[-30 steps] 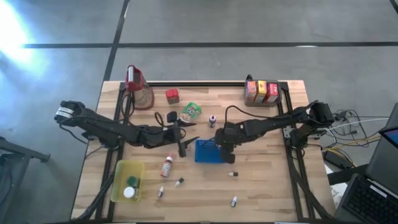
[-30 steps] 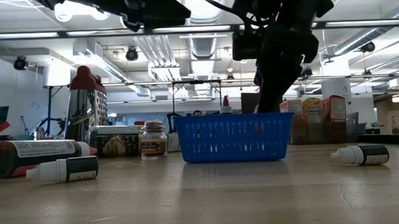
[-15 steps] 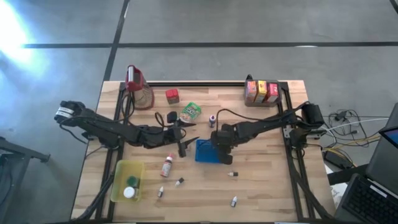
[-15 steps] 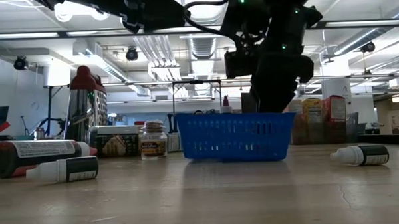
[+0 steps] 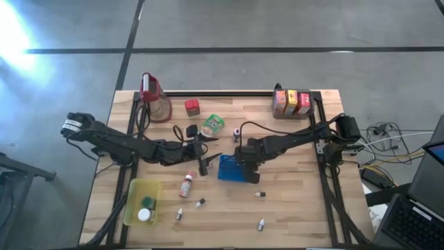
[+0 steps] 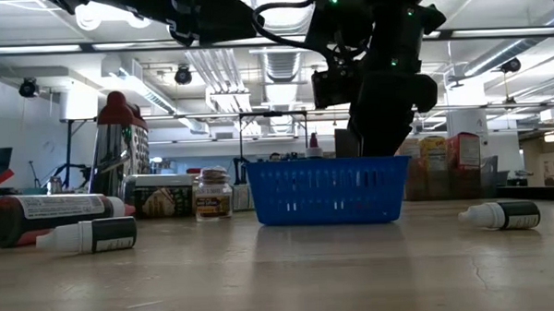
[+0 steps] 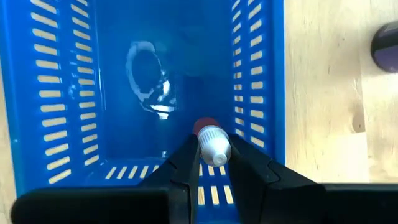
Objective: Pick & Place Kitchen Items
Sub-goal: Put the small yellow food coloring bottle into the blue bin, then put the small green food coloring into the blue bin
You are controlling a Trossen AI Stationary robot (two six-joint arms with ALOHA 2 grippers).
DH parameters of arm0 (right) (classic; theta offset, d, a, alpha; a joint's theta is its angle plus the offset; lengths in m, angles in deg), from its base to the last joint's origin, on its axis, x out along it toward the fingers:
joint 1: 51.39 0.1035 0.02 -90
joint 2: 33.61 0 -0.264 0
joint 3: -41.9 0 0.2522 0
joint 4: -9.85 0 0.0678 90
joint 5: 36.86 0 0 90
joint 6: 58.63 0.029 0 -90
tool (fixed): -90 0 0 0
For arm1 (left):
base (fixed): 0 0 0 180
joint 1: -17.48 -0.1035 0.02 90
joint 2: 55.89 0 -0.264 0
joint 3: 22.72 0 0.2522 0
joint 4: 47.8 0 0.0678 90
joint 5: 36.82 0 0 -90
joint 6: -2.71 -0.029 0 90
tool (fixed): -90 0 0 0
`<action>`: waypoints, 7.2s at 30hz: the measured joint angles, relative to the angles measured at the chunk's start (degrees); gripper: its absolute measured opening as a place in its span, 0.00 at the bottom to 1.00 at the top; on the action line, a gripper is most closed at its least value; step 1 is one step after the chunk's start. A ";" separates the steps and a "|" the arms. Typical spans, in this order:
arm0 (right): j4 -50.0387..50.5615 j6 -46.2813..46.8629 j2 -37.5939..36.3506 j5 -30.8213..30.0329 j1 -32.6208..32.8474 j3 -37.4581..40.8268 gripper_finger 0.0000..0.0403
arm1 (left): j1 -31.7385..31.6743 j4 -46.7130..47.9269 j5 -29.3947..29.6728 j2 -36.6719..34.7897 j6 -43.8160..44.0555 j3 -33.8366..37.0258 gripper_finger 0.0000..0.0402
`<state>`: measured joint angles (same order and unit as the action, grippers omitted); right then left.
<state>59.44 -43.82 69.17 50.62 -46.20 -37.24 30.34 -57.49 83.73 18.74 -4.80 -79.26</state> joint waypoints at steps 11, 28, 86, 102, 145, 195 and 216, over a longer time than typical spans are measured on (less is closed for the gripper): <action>0.38 -0.21 0.04 -0.02 0.00 0.01 0.16 | 0.00 -0.02 0.00 0.00 0.02 -0.02 0.65; 0.95 -0.22 0.07 -0.02 0.00 0.01 0.25 | 0.02 -0.02 0.00 0.02 0.21 -0.02 0.65; 19.65 21.66 -0.61 -9.63 27.61 -16.31 0.12 | 0.02 5.53 -0.05 0.04 7.72 -0.04 0.65; 13.84 24.63 -0.52 -4.29 23.95 -7.76 0.37 | 0.02 5.14 -0.07 0.04 7.61 1.09 0.65; -8.45 21.71 -0.31 -2.21 21.64 8.60 0.33 | 0.02 5.05 -0.04 0.04 7.50 1.14 0.65; -17.27 4.26 -20.31 -24.32 24.61 4.54 0.16 | 0.04 -3.55 -12.50 0.34 2.87 1.90 0.65; -50.23 -26.95 -21.51 -32.18 23.57 6.57 0.15 | 0.22 -36.19 -26.16 13.94 -4.92 -0.75 0.65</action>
<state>9.21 -70.78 47.67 18.43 -22.63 -30.67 30.56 -93.68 57.57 32.67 -9.72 -80.01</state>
